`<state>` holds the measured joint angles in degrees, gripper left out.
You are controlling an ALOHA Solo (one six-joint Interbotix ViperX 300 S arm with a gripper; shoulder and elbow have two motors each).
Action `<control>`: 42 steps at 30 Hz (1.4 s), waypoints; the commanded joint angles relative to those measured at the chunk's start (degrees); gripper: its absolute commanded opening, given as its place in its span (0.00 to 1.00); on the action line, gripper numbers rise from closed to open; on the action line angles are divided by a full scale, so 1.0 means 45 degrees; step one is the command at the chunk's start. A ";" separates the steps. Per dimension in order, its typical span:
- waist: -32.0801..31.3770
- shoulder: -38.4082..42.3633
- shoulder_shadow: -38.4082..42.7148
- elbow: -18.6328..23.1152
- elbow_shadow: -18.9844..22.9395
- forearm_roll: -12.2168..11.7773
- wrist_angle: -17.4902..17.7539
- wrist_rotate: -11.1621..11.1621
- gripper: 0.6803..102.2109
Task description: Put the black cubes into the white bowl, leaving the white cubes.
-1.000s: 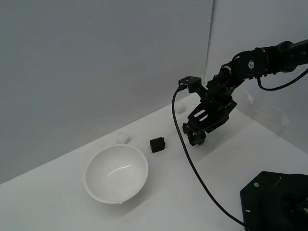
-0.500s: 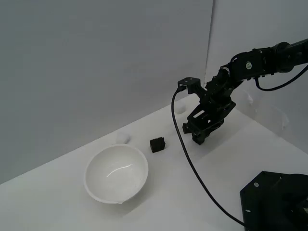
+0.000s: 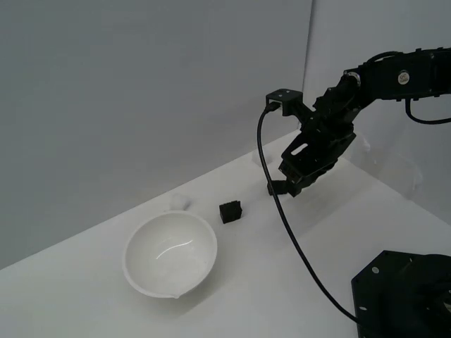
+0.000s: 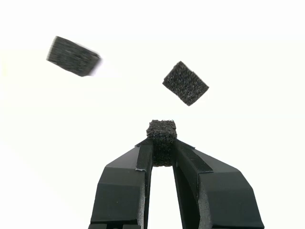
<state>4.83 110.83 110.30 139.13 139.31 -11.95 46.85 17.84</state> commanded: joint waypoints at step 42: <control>-0.8086 0.0234 0.0332 -0.2871 -0.2949 -0.2402 -0.1484 -0.2012 0.02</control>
<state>-30.15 111.45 111.01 127.97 128.14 -21.18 41.13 8.44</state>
